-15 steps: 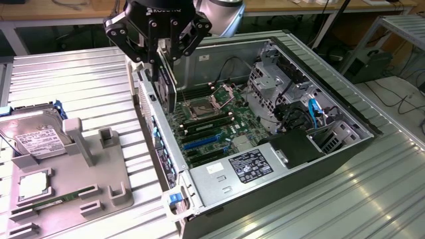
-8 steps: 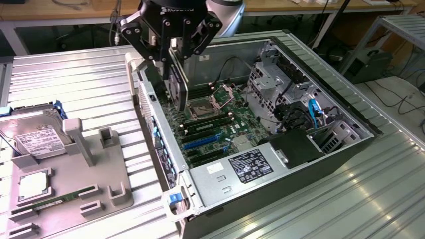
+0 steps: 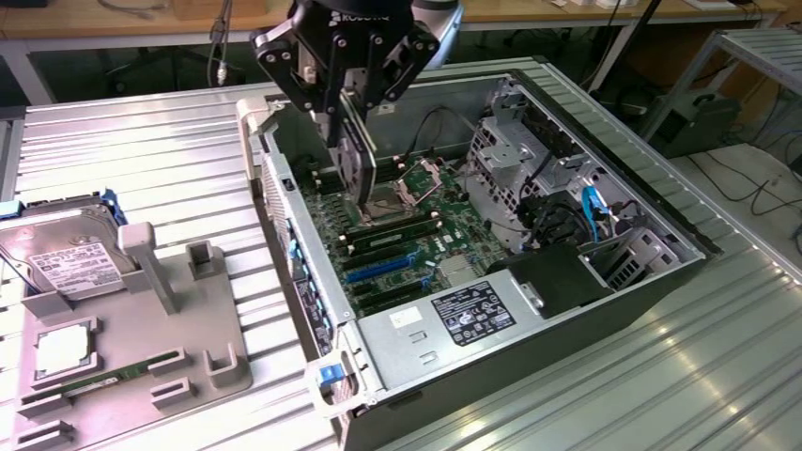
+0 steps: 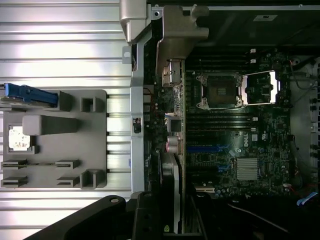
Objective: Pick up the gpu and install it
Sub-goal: 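Pick up the gpu and move the gpu toward the slot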
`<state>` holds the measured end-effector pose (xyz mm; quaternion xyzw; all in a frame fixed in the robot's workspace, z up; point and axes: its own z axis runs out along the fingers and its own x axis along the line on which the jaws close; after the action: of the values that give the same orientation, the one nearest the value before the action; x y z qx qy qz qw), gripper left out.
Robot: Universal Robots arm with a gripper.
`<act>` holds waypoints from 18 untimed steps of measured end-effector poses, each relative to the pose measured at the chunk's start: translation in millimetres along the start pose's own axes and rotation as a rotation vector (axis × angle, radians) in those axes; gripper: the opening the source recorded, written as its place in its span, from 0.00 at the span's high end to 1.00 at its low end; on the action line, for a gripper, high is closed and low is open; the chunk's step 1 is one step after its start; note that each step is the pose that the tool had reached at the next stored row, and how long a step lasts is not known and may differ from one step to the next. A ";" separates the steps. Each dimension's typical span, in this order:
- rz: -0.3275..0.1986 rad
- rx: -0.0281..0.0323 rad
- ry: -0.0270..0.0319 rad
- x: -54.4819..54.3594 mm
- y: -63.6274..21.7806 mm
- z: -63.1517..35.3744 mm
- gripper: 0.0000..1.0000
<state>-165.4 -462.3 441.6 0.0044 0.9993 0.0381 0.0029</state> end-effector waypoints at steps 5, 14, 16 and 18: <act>0.000 0.0000 0.0000 -8.8 0.1 0.1 0.72; 0.000 0.0000 0.0000 -32.3 0.3 0.2 0.72; 0.000 0.0000 0.0000 -36.0 0.3 0.2 0.72; 0.000 0.0000 0.0000 -42.9 0.4 0.3 0.72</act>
<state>-122.5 -462.2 441.6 0.0045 0.9993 0.0381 0.0029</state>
